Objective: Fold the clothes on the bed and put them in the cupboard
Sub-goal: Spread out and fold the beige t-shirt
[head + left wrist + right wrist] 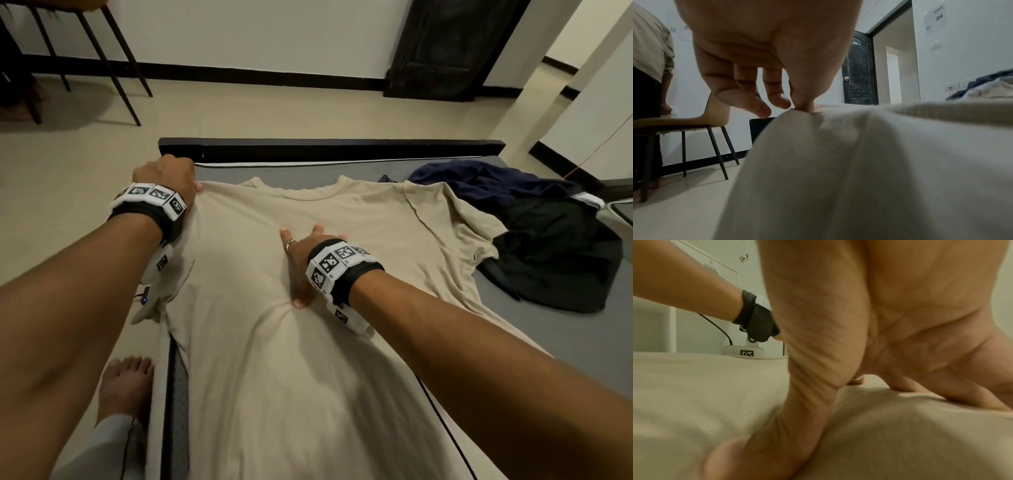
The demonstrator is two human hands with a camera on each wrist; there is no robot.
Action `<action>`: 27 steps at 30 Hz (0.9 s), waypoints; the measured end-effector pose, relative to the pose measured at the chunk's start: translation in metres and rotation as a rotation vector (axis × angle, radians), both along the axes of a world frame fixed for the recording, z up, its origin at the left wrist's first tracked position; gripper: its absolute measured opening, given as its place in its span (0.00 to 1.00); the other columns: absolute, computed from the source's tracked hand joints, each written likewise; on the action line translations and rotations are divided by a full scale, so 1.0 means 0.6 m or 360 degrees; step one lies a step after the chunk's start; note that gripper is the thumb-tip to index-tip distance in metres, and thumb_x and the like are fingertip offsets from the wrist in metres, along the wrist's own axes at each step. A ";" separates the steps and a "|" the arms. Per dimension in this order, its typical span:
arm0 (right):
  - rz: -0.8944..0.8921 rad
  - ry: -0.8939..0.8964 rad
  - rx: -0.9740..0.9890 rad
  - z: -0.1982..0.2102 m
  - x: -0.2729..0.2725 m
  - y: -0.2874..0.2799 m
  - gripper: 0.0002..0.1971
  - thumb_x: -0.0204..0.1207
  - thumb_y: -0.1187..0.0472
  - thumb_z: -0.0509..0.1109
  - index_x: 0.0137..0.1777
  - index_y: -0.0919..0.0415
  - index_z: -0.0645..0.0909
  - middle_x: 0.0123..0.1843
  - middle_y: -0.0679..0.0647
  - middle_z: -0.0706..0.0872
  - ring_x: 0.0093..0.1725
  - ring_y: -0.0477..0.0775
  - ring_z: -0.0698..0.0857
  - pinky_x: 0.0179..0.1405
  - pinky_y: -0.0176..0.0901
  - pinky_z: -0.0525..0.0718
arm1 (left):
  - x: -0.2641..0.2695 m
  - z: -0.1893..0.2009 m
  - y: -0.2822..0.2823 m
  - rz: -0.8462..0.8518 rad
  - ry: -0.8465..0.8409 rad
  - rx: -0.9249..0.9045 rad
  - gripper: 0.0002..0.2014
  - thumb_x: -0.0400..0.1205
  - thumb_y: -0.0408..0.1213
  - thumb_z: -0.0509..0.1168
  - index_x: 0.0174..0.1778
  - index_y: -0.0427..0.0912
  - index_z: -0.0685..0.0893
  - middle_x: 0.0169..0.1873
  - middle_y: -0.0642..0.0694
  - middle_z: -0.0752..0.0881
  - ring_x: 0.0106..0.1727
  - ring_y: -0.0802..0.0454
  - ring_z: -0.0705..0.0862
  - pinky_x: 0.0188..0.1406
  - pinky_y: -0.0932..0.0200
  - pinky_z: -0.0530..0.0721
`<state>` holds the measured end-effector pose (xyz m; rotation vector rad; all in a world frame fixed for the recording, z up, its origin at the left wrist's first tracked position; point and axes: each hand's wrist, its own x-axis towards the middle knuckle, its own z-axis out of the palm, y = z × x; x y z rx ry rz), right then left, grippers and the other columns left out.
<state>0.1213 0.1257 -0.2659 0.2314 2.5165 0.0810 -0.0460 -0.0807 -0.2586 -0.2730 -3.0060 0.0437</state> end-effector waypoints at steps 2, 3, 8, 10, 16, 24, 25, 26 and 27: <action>-0.0021 -0.0010 0.0006 -0.006 -0.007 -0.001 0.73 0.58 0.44 0.88 0.82 0.35 0.26 0.84 0.73 0.28 0.78 0.95 0.48 0.71 0.92 0.58 | 0.000 -0.016 0.001 -0.0020 -0.0038 -0.0022 0.16 0.85 0.51 0.65 0.54 0.41 0.81 0.50 0.35 0.84 0.48 0.33 0.85 0.44 0.46 0.80; -0.0029 -0.0016 0.0002 -0.010 -0.011 -0.002 0.73 0.58 0.45 0.88 0.82 0.33 0.26 0.84 0.72 0.27 0.78 0.95 0.47 0.71 0.92 0.57 | 0.003 -0.024 0.002 -0.0024 -0.0044 -0.0010 0.16 0.85 0.50 0.65 0.56 0.39 0.80 0.50 0.34 0.84 0.48 0.32 0.85 0.45 0.45 0.82; 0.0045 -0.0009 0.0053 -0.014 -0.012 -0.004 0.75 0.56 0.47 0.89 0.82 0.34 0.26 0.86 0.73 0.32 0.79 0.91 0.58 0.70 0.90 0.63 | 0.035 -0.023 -0.001 -0.0045 0.0088 0.0022 0.17 0.82 0.42 0.69 0.61 0.38 0.74 0.58 0.34 0.79 0.55 0.30 0.81 0.47 0.40 0.80; 0.0285 0.0076 0.0176 0.000 -0.006 -0.003 0.71 0.60 0.44 0.86 0.87 0.45 0.31 0.84 0.75 0.55 0.75 0.81 0.73 0.68 0.79 0.76 | 0.053 -0.018 0.009 -0.0185 0.0116 -0.0058 0.16 0.80 0.37 0.68 0.62 0.42 0.75 0.59 0.37 0.77 0.57 0.33 0.79 0.50 0.40 0.82; 0.0165 0.0061 -0.0467 0.079 -0.045 0.104 0.38 0.49 0.26 0.77 0.62 0.36 0.82 0.46 0.42 0.91 0.44 0.55 0.91 0.48 0.50 0.89 | 0.082 -0.036 0.030 -0.0507 -0.0085 -0.0215 0.11 0.85 0.39 0.60 0.60 0.50 0.84 0.55 0.43 0.86 0.54 0.38 0.87 0.52 0.47 0.86; -0.0257 0.0929 0.0037 0.052 -0.124 0.368 0.21 0.81 0.48 0.70 0.72 0.53 0.81 0.71 0.58 0.83 0.66 0.65 0.83 0.68 0.56 0.82 | 0.001 -0.005 0.051 -0.0348 -0.0285 -0.0035 0.17 0.84 0.49 0.63 0.65 0.47 0.84 0.61 0.40 0.86 0.61 0.38 0.84 0.61 0.50 0.83; -0.0242 0.0917 0.0030 0.039 -0.126 0.377 0.20 0.82 0.48 0.69 0.71 0.50 0.81 0.70 0.58 0.84 0.66 0.66 0.83 0.68 0.57 0.82 | -0.011 -0.003 0.052 -0.0313 -0.0270 0.0014 0.17 0.85 0.51 0.61 0.62 0.45 0.85 0.57 0.39 0.87 0.58 0.37 0.85 0.59 0.49 0.84; -0.0210 0.0911 0.0028 0.031 -0.129 0.379 0.18 0.81 0.47 0.69 0.70 0.49 0.82 0.68 0.58 0.86 0.65 0.66 0.84 0.67 0.57 0.83 | -0.022 -0.003 0.053 -0.0283 -0.0274 0.0065 0.17 0.85 0.53 0.61 0.59 0.45 0.86 0.54 0.39 0.88 0.55 0.38 0.85 0.57 0.48 0.84; -0.0177 0.0918 -0.0001 0.023 -0.131 0.381 0.17 0.82 0.47 0.69 0.68 0.49 0.83 0.64 0.57 0.87 0.63 0.65 0.85 0.64 0.55 0.83 | -0.028 -0.004 0.051 -0.0252 -0.0298 0.0103 0.17 0.85 0.54 0.61 0.57 0.47 0.87 0.50 0.41 0.88 0.53 0.39 0.86 0.55 0.49 0.84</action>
